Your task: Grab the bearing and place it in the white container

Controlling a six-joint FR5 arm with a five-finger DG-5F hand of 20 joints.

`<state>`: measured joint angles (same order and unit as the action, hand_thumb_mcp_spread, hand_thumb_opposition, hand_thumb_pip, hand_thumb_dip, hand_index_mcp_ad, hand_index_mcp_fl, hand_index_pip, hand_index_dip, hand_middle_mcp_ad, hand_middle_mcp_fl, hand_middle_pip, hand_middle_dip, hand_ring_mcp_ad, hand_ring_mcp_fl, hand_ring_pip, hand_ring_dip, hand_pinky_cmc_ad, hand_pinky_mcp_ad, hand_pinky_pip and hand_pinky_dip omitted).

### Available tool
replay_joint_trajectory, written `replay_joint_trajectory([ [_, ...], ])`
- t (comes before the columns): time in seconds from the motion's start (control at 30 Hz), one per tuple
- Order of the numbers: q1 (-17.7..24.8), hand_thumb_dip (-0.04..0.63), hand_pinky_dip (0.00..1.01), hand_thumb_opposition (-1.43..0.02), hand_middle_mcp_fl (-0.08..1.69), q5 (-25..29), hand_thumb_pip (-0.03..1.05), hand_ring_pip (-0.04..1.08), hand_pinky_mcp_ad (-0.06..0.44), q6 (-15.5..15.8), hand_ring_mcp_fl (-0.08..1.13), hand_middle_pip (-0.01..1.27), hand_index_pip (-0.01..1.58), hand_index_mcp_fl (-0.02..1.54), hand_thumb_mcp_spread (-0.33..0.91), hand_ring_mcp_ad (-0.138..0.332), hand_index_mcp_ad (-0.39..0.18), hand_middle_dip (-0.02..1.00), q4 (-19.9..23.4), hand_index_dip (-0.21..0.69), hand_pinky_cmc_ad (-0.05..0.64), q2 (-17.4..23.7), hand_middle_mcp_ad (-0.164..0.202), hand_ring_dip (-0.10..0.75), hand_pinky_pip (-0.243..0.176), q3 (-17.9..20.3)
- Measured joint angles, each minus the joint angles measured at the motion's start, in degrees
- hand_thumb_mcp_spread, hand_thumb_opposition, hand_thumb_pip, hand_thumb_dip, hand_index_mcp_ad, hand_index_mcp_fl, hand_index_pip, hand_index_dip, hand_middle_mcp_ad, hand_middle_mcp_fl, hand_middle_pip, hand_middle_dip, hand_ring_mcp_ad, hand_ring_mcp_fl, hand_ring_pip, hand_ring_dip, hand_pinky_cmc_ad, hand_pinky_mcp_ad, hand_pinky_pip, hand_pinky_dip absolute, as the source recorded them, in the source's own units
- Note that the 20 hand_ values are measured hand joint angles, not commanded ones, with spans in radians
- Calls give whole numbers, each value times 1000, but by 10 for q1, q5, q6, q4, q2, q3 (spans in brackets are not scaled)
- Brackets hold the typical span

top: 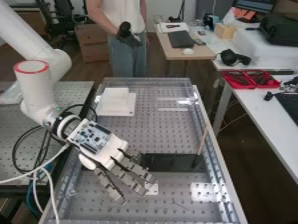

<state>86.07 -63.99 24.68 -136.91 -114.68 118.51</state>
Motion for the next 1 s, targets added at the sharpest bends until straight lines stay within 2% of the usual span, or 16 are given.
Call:
replay_joint_trajectory([
  [0.47, 1, 211, 251, -785, 2, -1, 613, 89, 309, 5, 0, 126, 1506, 10, 408, 87, -129, 267, 4, 204, 367, -8, 12, 119, -91, -2],
  [0.7, 6, 208, 253, -785, 2, 0, 613, 89, 312, 28, 0, 126, 1506, 10, 405, 82, -129, 265, 24, 204, 367, -9, 12, 119, -91, 3],
  [1.0, 14, 208, 267, -785, 2, 15, 613, 87, 312, 37, 0, 126, 1520, 10, 405, 80, -129, 267, 51, 204, 367, -10, 12, 119, -91, 14],
])
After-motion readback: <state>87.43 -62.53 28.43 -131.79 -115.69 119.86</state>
